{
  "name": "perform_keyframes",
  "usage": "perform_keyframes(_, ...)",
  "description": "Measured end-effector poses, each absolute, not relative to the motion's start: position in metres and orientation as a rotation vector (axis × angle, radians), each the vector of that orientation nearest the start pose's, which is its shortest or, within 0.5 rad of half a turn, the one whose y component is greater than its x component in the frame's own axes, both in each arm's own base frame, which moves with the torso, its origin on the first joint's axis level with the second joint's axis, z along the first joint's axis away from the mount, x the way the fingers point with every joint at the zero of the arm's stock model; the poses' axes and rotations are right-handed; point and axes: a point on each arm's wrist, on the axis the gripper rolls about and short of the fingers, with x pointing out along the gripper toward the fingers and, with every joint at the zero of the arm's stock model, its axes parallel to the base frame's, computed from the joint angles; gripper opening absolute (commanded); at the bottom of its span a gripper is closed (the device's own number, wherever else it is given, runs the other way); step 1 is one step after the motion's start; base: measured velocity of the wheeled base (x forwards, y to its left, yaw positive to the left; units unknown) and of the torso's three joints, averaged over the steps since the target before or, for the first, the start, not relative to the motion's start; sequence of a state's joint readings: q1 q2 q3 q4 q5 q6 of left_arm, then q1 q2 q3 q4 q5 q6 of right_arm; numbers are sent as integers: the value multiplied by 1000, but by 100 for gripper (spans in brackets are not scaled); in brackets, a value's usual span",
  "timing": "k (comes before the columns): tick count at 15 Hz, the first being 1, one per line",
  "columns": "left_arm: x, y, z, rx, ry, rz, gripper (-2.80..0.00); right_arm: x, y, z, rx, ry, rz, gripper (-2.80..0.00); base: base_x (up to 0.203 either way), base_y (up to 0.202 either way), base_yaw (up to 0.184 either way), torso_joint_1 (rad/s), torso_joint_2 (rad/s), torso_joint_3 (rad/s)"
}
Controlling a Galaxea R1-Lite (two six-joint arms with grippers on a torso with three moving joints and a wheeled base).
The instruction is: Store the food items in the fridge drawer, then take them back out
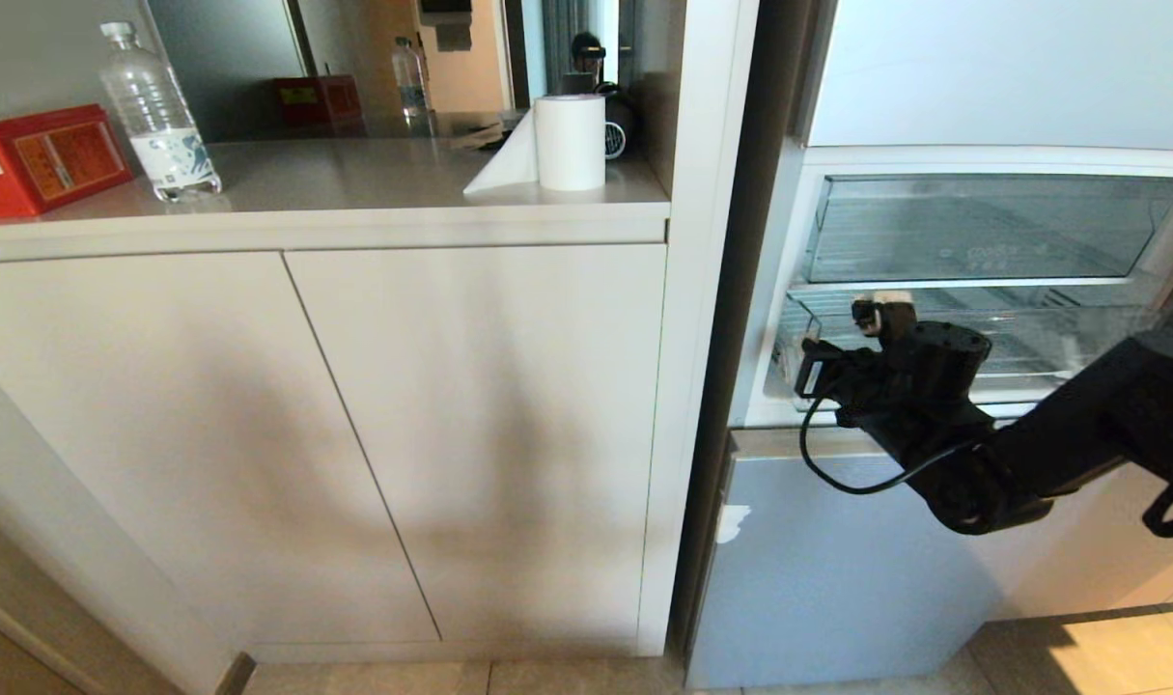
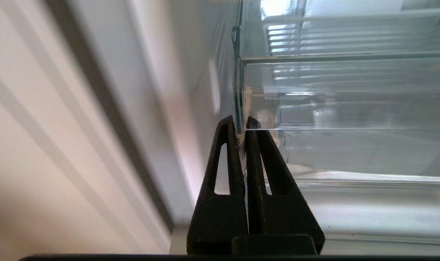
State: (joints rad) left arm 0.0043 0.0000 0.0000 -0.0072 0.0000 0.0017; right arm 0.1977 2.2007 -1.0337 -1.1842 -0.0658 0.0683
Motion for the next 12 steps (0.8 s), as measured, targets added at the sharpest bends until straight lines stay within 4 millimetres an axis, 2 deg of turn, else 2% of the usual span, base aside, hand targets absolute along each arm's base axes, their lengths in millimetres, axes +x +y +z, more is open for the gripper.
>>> perform_keyframes(1,-23,0,76,2,-7,4,-280,398,78,113,68,7,142,-280,0,0,0,0,0,0)
perform_keyframes(2,-23,0,76,2,-7,4,-280,384,76,112,66,30,148,0,0,0,0,0,0,0)
perform_keyframes(4,-23,0,76,2,-7,4,-280,353,70,111,63,77,156,0,0,0,0,0,0,0)
perform_keyframes(7,-23,0,76,2,-7,3,-280,303,61,121,64,91,159,0,0,0,0,0,0,0)
perform_keyframes(10,-23,0,76,2,-7,4,-280,259,50,147,70,57,149,0,0,0,0,0,0,0)
perform_keyframes(12,-23,0,76,2,-7,4,-280,249,41,168,71,60,119,0,0,0,0,0,0,0)
